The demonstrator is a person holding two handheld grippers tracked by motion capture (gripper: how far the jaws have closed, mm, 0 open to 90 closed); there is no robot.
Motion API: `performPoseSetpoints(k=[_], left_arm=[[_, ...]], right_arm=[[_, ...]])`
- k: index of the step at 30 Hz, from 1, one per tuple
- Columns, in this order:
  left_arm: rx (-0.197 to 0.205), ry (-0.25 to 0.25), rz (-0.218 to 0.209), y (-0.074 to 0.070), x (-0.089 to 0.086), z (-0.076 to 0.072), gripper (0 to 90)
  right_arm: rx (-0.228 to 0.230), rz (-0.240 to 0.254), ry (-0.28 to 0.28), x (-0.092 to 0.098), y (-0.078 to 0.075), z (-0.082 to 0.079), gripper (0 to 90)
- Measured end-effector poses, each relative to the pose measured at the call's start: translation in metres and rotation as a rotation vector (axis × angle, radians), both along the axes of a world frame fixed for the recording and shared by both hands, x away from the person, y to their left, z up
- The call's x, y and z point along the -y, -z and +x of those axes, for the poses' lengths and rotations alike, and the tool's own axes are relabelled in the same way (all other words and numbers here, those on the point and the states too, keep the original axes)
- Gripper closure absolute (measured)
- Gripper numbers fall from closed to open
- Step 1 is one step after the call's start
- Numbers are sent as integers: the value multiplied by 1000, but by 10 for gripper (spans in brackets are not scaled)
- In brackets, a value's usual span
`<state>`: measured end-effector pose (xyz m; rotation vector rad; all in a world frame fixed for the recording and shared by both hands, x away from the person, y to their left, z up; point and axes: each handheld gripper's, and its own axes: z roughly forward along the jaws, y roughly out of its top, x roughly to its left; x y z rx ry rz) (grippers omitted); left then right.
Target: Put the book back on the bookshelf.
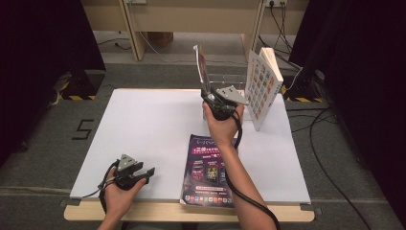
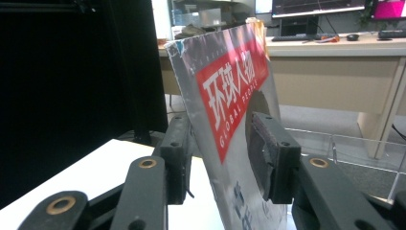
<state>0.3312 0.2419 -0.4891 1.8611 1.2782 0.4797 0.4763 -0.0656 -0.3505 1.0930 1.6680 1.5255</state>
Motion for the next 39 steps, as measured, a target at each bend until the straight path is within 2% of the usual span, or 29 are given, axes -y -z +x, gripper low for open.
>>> performPoseSetpoints(k=[5, 13, 21, 23, 27, 32, 39], left_arm=[[-2, 2, 5, 0, 1, 0, 435], [-3, 2, 5, 0, 1, 0, 435], [-2, 3, 5, 0, 2, 0, 435], [0, 2, 4, 0, 2, 0, 435], [-2, 3, 5, 0, 2, 0, 435], [0, -1, 0, 0, 2, 0, 434], [2, 1, -10, 0, 2, 0, 431]], right_arm=[[8, -15, -24, 2, 2, -7, 593], [28, -39, -7, 13, 3, -14, 590], [-5, -29, 8, 26, 6, -13, 590], [-6, -42, 19, 29, 7, -12, 590], [-33, -38, 26, 34, 10, -11, 588], [-38, -56, 35, 40, 11, -11, 589], [-95, -68, 38, 50, 15, -12, 590]])
